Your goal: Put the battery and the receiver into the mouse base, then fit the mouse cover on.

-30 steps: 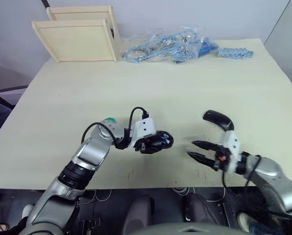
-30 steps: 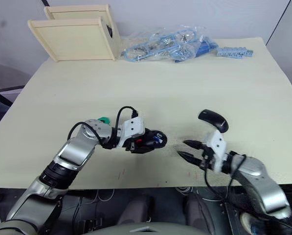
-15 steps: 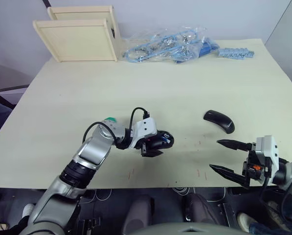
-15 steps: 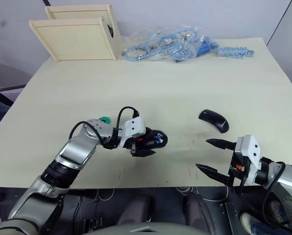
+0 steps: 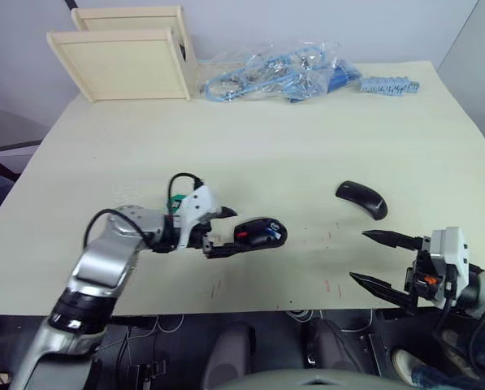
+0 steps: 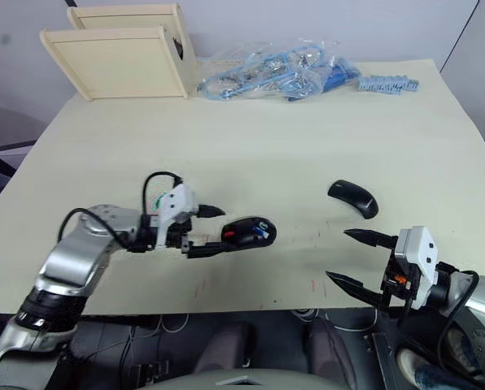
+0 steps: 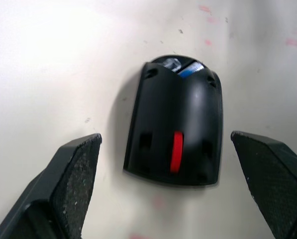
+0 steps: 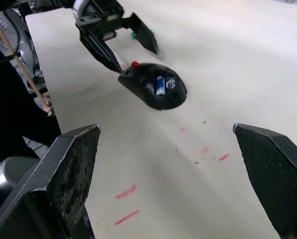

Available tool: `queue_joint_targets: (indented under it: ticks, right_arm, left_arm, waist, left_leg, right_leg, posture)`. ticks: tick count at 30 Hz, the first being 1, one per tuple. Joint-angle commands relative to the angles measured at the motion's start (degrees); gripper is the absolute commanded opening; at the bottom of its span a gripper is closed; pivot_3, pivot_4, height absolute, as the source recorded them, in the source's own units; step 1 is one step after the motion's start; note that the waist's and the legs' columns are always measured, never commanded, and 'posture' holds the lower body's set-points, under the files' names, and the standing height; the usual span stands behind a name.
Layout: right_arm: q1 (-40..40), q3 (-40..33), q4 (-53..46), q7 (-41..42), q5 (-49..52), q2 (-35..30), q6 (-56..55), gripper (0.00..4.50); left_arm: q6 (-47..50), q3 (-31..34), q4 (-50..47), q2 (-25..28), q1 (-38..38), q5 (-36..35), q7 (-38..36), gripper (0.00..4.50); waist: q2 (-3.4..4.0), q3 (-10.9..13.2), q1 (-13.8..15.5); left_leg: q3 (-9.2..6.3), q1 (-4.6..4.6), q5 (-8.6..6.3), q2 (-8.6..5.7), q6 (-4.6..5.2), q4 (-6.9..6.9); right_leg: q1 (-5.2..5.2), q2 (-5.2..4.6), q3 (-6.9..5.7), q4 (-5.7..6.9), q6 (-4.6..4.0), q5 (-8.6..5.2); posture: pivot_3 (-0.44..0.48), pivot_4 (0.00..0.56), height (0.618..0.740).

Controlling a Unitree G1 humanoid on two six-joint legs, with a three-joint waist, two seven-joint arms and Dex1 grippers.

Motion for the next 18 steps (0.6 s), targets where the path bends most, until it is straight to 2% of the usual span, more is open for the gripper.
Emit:
queue_joint_targets:
  ticks: [1,5,8,10,13,15,18]
  right_arm:
    - [-0.7,-1.9,-1.4,0.2,1.5,0.4,-1.9,4.50]
    - [0.3,-1.9,-0.2,-0.5,-2.1,2.3,-6.7,4.50]
    - [2.9,-1.3,0.6,-1.2,-5.7,3.7,-10.4,4.50]
    - [3.8,-0.8,1.0,-5.1,-11.8,6.1,-14.9,4.50]
    - [3.5,0.7,1.5,-4.6,-9.7,8.4,-16.0,4.50]
    - [3.7,1.6,1.2,-0.1,-4.4,7.6,-14.6,4.50]
    - [2.9,1.4,1.3,1.0,-1.4,8.2,-15.1,4.50]
  left_arm:
    - [-0.3,8.0,-3.2,2.3,3.7,-5.6,-0.9,4.45]
    - [0.0,17.7,-3.5,4.4,11.3,-10.7,-1.8,4.45]
    - [0.9,22.9,-3.7,4.1,14.2,-14.4,-0.8,4.45]
    - [1.8,25.5,-3.5,4.1,15.8,-16.4,-0.4,4.45]
    - [1.4,29.1,-3.6,3.3,19.5,-17.7,1.0,4.45]
    - [1.0,31.0,-2.7,2.7,20.7,-18.1,2.4,4.45]
    - [-0.3,33.1,-0.5,2.6,22.1,-18.2,3.1,4.45]
  waist:
    - [0.00,0.0,0.0]
    - [0.02,0.1,0.0]
    - [0.02,0.1,0.2]
    - [0.01,0.2,0.4]
    - [0.07,0.2,-0.1]
    - [0.08,0.2,-0.1]
    - [0.06,0.2,-0.1]
  left_leg:
    - [0.00,0.00,0.00,0.00,0.00,0.00]
    - [-0.02,0.01,0.00,0.02,0.00,0.00]
    - [-0.03,0.00,0.00,0.04,-0.01,-0.01]
    - [-0.02,-0.02,0.00,0.05,-0.01,-0.01]
    - [-0.03,0.02,-0.01,0.06,-0.01,-0.02]
    - [-0.02,0.05,-0.01,0.05,-0.01,-0.03]
    - [-0.05,0.05,-0.01,0.11,-0.01,-0.02]
  right_leg:
    - [0.00,0.00,0.00,0.00,0.00,0.00]
    - [0.00,-0.01,0.01,0.00,0.00,0.00]
    - [-0.01,-0.02,0.01,-0.02,-0.01,0.00]
    - [0.00,-0.11,-0.06,-0.01,0.00,0.00]
    - [0.00,-0.11,0.01,-0.01,0.00,0.00]
    - [-0.01,-0.09,0.08,0.00,-0.01,0.00]
    - [-0.01,-0.08,0.07,0.00,-0.02,0.00]
  posture:
    - [0.000,0.150,0.740]
    - [0.000,0.150,0.740]
    - [0.000,0.150,0.740]
    - [0.000,0.150,0.740]
    - [0.000,0.150,0.740]
    - [0.000,0.150,0.740]
    - [0.000,0.150,0.740]
